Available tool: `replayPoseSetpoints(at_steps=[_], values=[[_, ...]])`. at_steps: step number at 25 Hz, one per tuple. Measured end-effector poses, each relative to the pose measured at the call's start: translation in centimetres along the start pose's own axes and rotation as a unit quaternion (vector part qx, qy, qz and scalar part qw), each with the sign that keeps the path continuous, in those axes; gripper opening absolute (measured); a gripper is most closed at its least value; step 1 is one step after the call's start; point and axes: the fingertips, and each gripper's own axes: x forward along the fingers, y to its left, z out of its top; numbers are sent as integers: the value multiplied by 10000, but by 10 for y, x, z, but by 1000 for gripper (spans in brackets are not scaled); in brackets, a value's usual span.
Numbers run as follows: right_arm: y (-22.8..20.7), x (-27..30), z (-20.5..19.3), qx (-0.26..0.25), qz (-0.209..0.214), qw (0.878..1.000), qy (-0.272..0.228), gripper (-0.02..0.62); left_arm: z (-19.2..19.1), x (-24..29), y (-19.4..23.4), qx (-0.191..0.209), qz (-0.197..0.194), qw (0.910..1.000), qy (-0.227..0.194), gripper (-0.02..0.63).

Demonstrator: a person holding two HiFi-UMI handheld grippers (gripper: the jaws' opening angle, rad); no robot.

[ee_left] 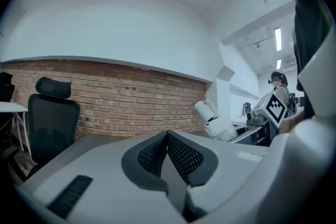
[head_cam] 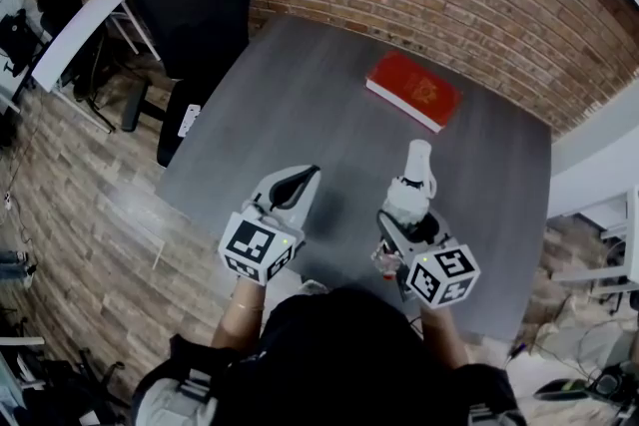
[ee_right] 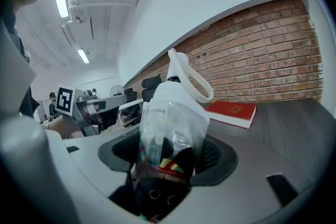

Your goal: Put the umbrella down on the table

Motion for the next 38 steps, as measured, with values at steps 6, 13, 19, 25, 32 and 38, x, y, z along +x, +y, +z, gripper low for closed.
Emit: replayPoseSetpoints(at_steps=[6, 13, 19, 25, 32, 38], values=[[-6, 15, -11, 44, -207, 9996, 178, 282, -1, 11, 16, 27, -182, 9998, -108, 2], [-7, 31, -16, 51, -440, 9987, 270, 284, -3, 20, 33, 99, -384, 9991, -137, 2], [-7, 48, -20, 89, -591, 9975, 368, 283, -7, 28, 49, 41, -547, 9984, -103, 2], [-7, 62, -24, 146, -707, 9963, 464, 283, -12, 37, 61, -11, -693, 9976, -92, 2], [-15, 72, -37, 223, -763, 9946, 671, 282, -20, 45, 67, -61, -728, 9973, -30, 2], [-22, 81, -50, 251, -750, 9930, 872, 283, -29, 49, 74, -149, -701, 9974, -5, 2]])
